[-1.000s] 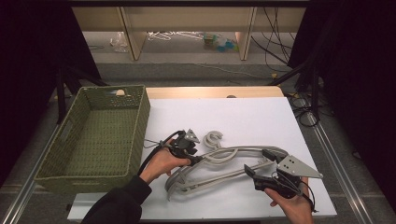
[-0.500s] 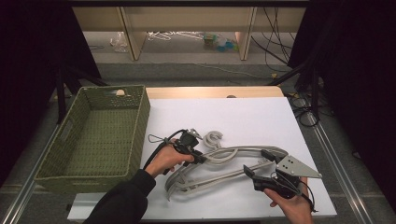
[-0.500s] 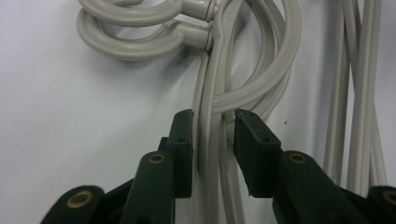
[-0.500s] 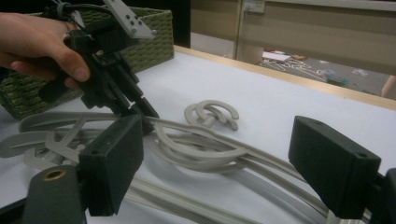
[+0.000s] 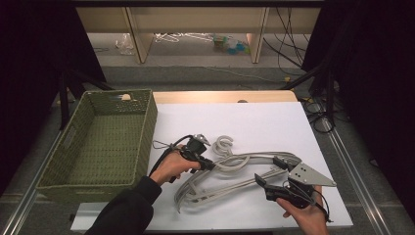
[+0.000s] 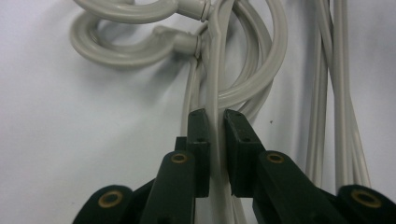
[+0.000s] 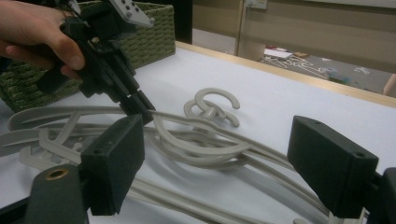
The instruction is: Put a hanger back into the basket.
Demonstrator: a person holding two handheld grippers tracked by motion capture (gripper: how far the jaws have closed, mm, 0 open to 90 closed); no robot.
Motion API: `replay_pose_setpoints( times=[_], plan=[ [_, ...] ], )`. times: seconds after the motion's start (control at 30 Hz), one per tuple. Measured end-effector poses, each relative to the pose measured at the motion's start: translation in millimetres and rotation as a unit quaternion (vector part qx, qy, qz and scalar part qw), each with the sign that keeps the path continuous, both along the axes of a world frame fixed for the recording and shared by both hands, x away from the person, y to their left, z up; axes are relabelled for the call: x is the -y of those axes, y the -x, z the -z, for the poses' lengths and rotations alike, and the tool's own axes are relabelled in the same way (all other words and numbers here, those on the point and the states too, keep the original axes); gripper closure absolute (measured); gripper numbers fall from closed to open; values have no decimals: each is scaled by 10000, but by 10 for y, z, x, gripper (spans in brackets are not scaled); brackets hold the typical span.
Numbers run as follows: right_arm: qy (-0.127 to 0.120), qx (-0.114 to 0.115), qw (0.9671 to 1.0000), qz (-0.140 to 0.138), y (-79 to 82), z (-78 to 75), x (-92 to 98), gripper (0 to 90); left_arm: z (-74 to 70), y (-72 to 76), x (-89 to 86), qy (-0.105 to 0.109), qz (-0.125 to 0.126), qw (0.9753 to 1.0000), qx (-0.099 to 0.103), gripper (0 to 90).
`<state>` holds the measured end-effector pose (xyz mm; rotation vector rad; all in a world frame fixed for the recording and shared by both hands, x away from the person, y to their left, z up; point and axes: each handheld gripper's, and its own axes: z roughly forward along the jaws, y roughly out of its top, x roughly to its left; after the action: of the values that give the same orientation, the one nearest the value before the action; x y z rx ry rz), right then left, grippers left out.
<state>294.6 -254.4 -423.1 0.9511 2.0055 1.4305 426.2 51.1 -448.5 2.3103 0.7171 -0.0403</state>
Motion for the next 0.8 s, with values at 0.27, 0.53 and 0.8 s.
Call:
replay_pose_setpoints(
  times=[0.27, 0.53, 0.8],
  plan=[
    [-32, 1, 10000, -43, 1, -3, -6, 201, -150, 72, -76, 225, -137, 9989, 395, 814],
    [-75, 22, 9999, -86, -2, 0, -14, 201, -386, 183, -149, 449, -199, 9958, 774, 815],
    [-75, 79, 9999, -127, 9, -10, -31, 201, -671, 232, -248, 520, -312, 9910, 1190, 815]
  ],
)
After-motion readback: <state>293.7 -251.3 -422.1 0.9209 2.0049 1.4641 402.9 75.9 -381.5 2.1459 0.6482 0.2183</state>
